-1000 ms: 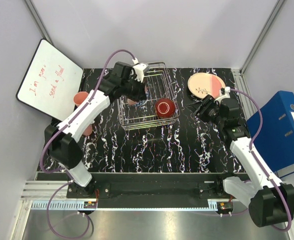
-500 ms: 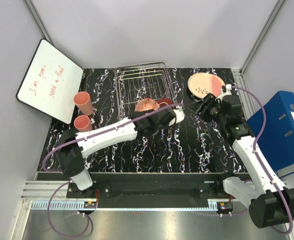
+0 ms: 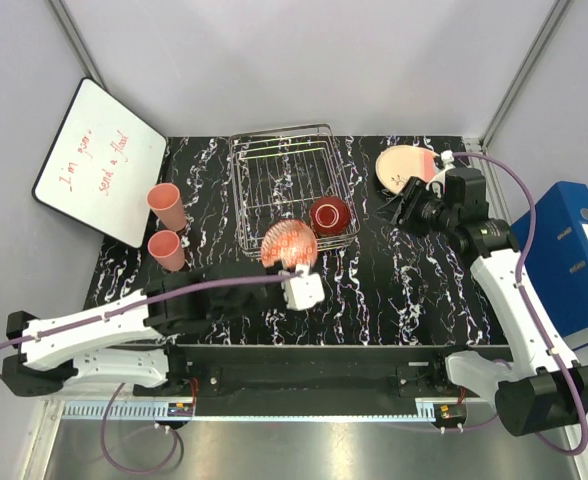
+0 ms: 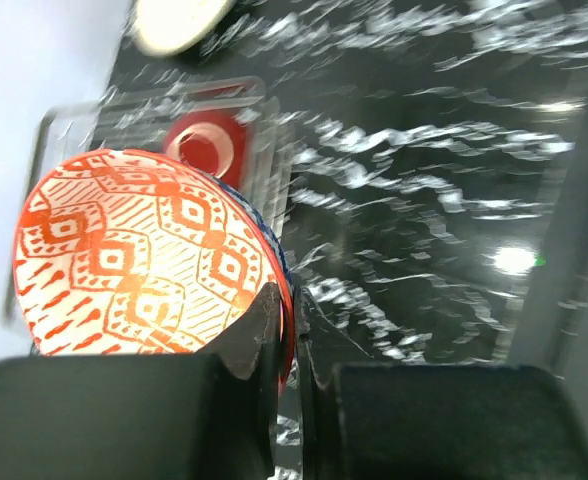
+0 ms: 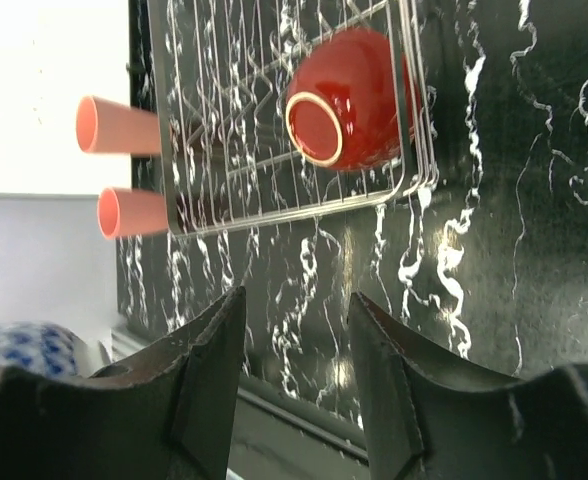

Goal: Unload the mixed dishes from the dish rack
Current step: Pick up the bowl from the dish rack, then place the bowl at the center of the board.

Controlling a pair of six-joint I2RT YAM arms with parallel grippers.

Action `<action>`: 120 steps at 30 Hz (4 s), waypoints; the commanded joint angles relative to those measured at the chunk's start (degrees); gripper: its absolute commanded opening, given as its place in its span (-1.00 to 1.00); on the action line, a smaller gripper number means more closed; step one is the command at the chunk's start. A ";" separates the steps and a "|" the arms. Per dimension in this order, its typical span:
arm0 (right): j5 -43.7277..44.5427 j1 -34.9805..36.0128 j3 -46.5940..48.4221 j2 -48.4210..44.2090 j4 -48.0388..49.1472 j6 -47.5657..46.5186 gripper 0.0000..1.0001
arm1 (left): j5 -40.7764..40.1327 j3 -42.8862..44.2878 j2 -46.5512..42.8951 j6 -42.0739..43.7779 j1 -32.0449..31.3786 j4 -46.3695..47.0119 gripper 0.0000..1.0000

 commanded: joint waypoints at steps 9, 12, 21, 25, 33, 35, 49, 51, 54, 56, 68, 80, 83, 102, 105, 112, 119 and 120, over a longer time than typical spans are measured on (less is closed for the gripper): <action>-10.97 1.44 8.47 -2.26 -14.41 -9.31 0.07 | 14.26 -6.86 -0.59 2.04 -5.08 4.38 -1.00; -10.53 2.68 7.77 -2.52 -15.56 -9.32 0.07 | 13.82 -7.12 2.40 3.89 -5.16 4.56 -1.00; -5.62 10.76 5.92 -3.40 -17.75 -7.65 0.07 | 13.38 -7.30 9.44 6.70 -3.14 9.30 -1.00; -4.04 14.27 4.87 -2.26 -18.99 -8.09 0.08 | 13.64 -5.72 10.66 8.02 -2.18 9.75 -1.00; 0.97 22.54 0.91 0.47 -16.89 -6.07 0.11 | 15.13 -2.82 13.39 9.61 -1.03 9.75 -1.00; 2.90 23.77 0.12 1.87 -16.53 -5.71 0.11 | 15.13 -2.20 13.57 9.52 -1.12 9.75 -1.00; 4.32 25.71 -1.64 10.13 -9.32 -5.10 -0.07 | 17.24 -2.38 12.08 8.11 -1.21 9.83 -1.00; 4.23 25.71 -1.90 10.84 -8.27 -4.84 -0.47 | 16.98 -2.38 12.08 8.03 -1.21 9.83 -1.00; 4.49 25.71 -2.42 11.72 -7.65 -4.31 -1.00 | 16.46 -2.47 11.55 8.03 -1.30 9.83 -1.00; 5.10 25.71 -2.69 11.37 -7.48 -4.31 -1.00 | 15.58 -2.55 11.37 8.11 -1.30 9.75 -1.00; 11.52 25.71 0.12 6.45 -11.25 -3.87 -1.00 | -0.23 -0.71 11.81 4.60 -1.12 10.71 0.38; 24.61 24.22 5.21 3.11 -15.47 -2.47 -1.00 | -8.74 -0.53 5.93 -6.81 9.14 16.15 0.98; 27.52 16.53 5.48 2.41 -16.18 -1.85 -1.00 | -15.94 -0.36 2.24 -13.75 13.71 17.74 0.98; 23.56 -18.85 6.89 29.45 -3.17 6.68 -1.00 | -25.47 -4.92 -7.08 -39.78 17.60 14.23 0.98; 25.50 -18.94 7.59 33.50 -2.47 6.06 -1.00 | -25.47 -6.33 -7.70 -40.92 17.60 14.05 0.98; 25.85 -18.94 8.47 40.72 0.26 5.27 -1.00 | -25.65 -6.95 -7.87 -40.75 17.60 13.35 0.98; 25.59 -18.94 8.03 42.57 0.26 5.18 -1.00 | -25.91 -6.78 -5.86 -40.67 17.60 13.35 0.98; 25.24 -18.94 7.60 42.31 0.26 5.36 -0.92 | -25.74 -6.69 -5.51 -40.67 17.60 13.18 0.98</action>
